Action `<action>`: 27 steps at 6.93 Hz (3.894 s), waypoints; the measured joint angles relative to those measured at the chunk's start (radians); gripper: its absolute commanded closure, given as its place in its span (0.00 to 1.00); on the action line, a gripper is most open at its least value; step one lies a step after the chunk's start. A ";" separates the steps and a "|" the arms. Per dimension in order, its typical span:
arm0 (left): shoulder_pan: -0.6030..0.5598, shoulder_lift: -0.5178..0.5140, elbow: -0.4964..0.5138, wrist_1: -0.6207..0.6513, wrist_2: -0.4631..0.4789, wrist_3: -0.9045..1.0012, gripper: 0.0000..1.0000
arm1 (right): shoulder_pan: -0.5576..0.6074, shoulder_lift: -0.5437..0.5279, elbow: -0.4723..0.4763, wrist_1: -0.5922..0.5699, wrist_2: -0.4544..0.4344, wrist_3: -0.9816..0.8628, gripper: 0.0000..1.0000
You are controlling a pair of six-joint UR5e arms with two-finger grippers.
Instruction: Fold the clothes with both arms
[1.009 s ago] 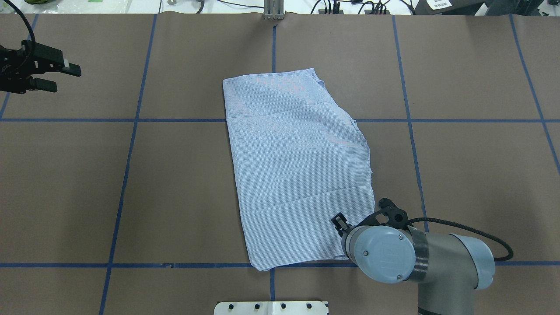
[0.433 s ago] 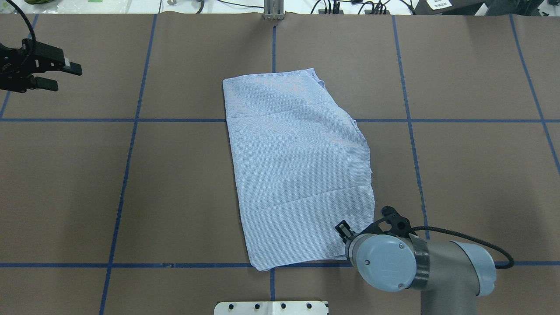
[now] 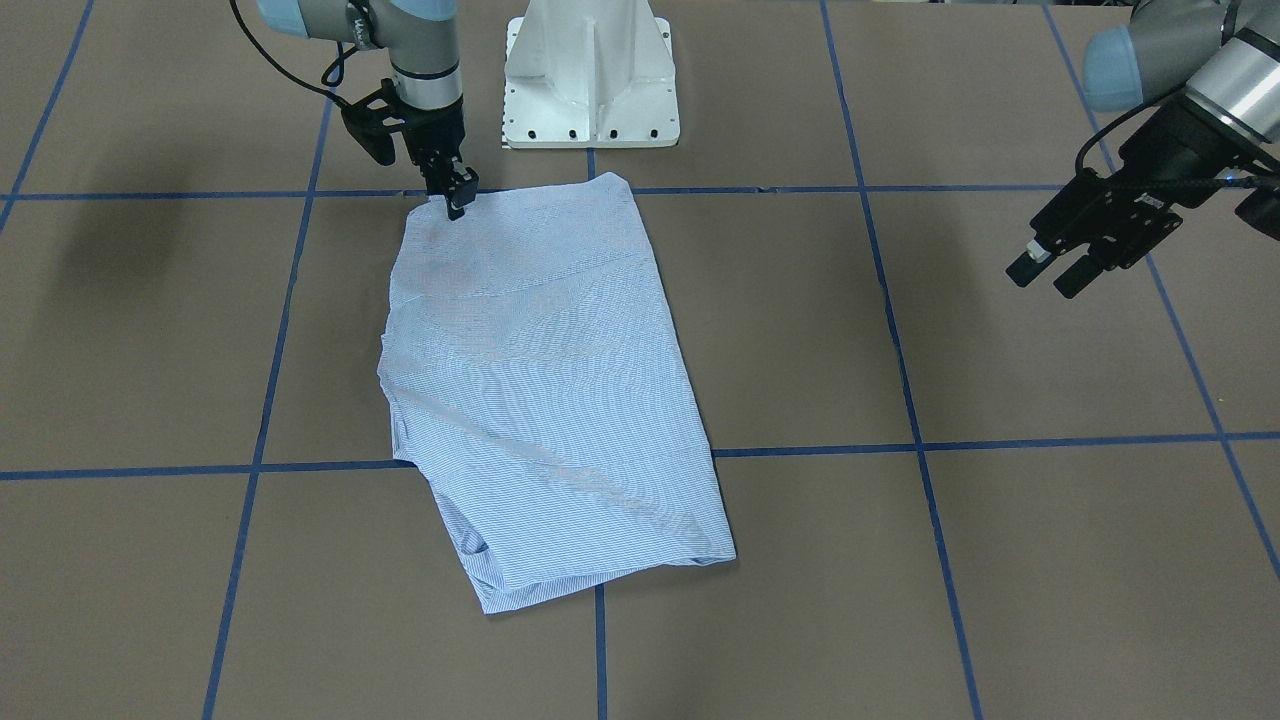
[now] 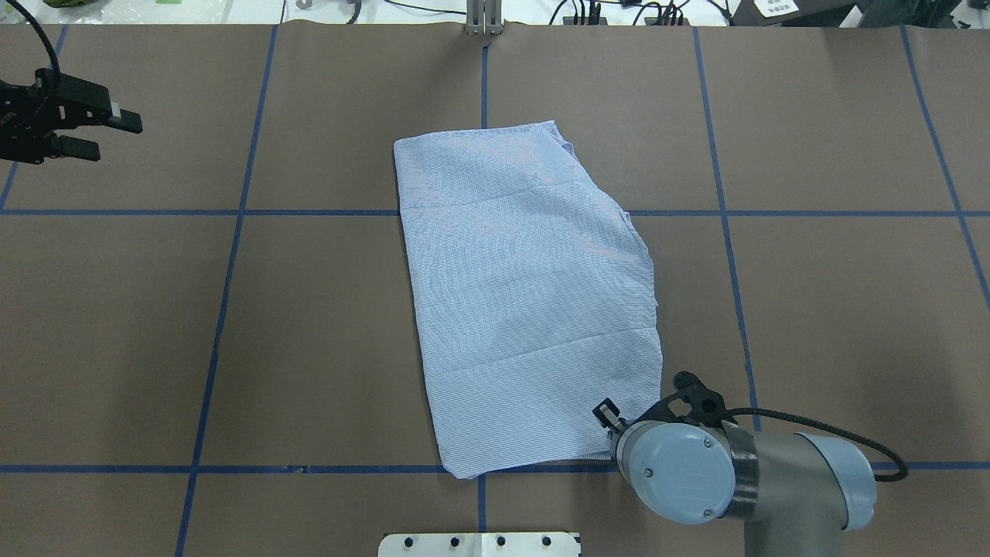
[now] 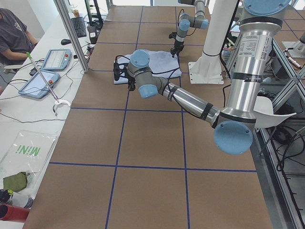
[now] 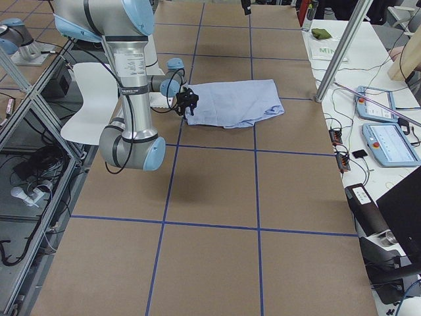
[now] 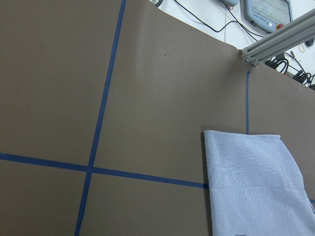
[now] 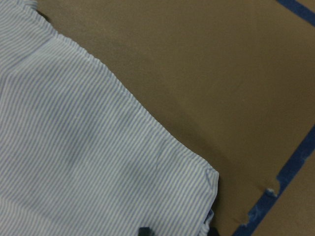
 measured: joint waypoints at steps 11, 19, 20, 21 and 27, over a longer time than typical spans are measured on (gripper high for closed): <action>0.539 -0.015 -0.116 0.000 0.385 -0.593 0.14 | -0.051 0.074 0.008 -0.014 0.004 0.045 1.00; 0.970 -0.142 0.018 0.057 0.692 -0.878 0.34 | -0.044 0.070 0.028 -0.014 0.009 0.045 1.00; 0.975 -0.148 0.026 0.069 0.693 -0.878 0.43 | -0.044 0.070 0.029 -0.014 0.009 0.044 1.00; 0.977 -0.151 0.032 0.073 0.693 -0.878 0.81 | -0.043 0.069 0.029 -0.014 0.009 0.044 1.00; 0.978 -0.148 0.002 0.075 0.698 -0.877 1.00 | -0.040 0.064 0.041 -0.015 0.010 0.044 1.00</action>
